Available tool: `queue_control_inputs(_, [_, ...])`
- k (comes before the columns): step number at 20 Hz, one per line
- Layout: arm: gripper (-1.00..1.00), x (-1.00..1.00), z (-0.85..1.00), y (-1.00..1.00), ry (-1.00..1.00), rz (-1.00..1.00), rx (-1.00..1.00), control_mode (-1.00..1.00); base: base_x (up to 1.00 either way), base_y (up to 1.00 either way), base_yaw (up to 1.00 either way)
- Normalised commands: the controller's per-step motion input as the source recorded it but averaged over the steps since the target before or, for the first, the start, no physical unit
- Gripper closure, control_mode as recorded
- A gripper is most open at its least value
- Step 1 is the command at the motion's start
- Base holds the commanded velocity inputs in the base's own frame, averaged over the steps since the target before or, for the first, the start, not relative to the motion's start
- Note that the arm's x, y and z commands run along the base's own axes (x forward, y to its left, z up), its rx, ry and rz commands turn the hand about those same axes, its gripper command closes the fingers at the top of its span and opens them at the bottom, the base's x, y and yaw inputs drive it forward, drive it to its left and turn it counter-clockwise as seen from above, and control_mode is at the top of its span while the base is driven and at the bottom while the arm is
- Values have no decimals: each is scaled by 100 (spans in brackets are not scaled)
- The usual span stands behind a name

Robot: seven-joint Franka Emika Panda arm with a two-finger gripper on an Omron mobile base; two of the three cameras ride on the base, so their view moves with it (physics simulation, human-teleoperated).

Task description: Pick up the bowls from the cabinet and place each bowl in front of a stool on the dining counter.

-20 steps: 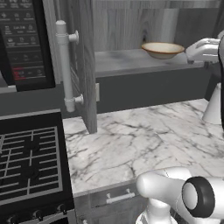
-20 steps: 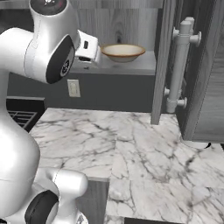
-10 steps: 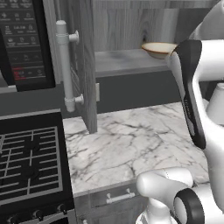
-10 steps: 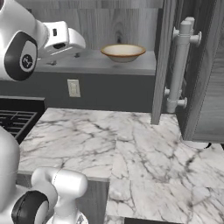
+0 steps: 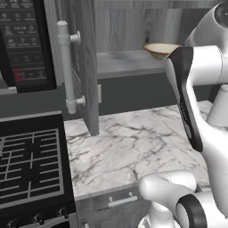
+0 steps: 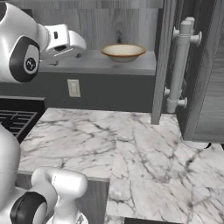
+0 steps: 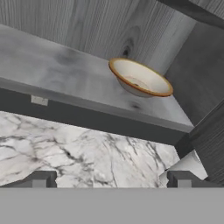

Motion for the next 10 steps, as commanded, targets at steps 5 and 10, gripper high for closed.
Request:
queue_control_inputs(5, [-100,49,0,0,0,0,0,-100,0,0,0])
queue_control_inputs(10, [-100,51,-1,0,0,0,0,-100,0,0,0])
